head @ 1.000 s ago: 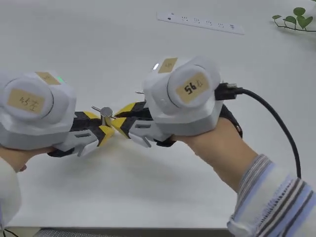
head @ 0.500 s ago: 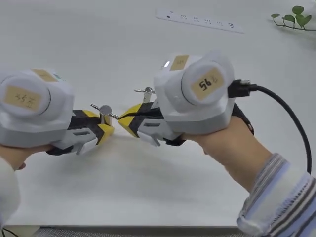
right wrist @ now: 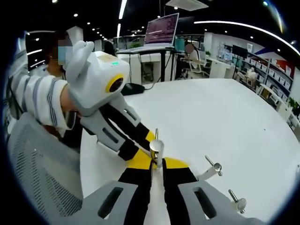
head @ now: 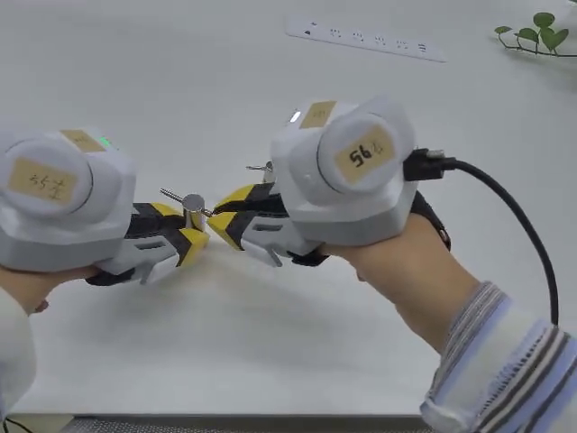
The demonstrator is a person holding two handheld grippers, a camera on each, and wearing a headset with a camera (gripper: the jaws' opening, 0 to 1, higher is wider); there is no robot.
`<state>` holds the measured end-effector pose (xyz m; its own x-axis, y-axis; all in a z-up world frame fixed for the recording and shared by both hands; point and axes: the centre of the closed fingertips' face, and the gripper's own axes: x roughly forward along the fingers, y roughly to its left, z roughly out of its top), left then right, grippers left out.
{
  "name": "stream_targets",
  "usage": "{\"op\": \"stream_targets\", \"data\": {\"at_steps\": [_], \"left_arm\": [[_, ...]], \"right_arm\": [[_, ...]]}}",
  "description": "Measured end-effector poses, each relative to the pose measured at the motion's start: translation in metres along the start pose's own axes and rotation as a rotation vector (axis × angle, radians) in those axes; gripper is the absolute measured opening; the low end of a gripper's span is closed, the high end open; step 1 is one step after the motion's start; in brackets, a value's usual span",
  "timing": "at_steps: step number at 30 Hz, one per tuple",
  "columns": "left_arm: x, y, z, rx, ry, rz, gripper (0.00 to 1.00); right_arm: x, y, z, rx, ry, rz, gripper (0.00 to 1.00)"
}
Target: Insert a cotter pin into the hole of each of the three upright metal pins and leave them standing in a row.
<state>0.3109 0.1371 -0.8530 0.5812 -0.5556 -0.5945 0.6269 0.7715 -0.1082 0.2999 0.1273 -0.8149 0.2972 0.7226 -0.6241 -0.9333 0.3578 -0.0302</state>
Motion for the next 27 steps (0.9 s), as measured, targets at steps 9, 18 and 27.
{"op": "stream_targets", "data": {"at_steps": [9, 18, 27], "left_arm": [[-0.001, -0.001, 0.002, 0.008, -0.022, -0.012, 0.13], [-0.010, 0.004, 0.000, 0.003, -0.036, -0.006, 0.38], [-0.024, 0.005, -0.007, -0.026, -0.045, -0.010, 0.63]], "right_arm": [[0.002, 0.004, 0.007, 0.039, -0.037, 0.018, 0.17], [0.008, 0.004, 0.008, 0.053, -0.042, 0.012, 0.23], [0.018, 0.005, 0.008, 0.068, -0.038, 0.024, 0.22]]}}
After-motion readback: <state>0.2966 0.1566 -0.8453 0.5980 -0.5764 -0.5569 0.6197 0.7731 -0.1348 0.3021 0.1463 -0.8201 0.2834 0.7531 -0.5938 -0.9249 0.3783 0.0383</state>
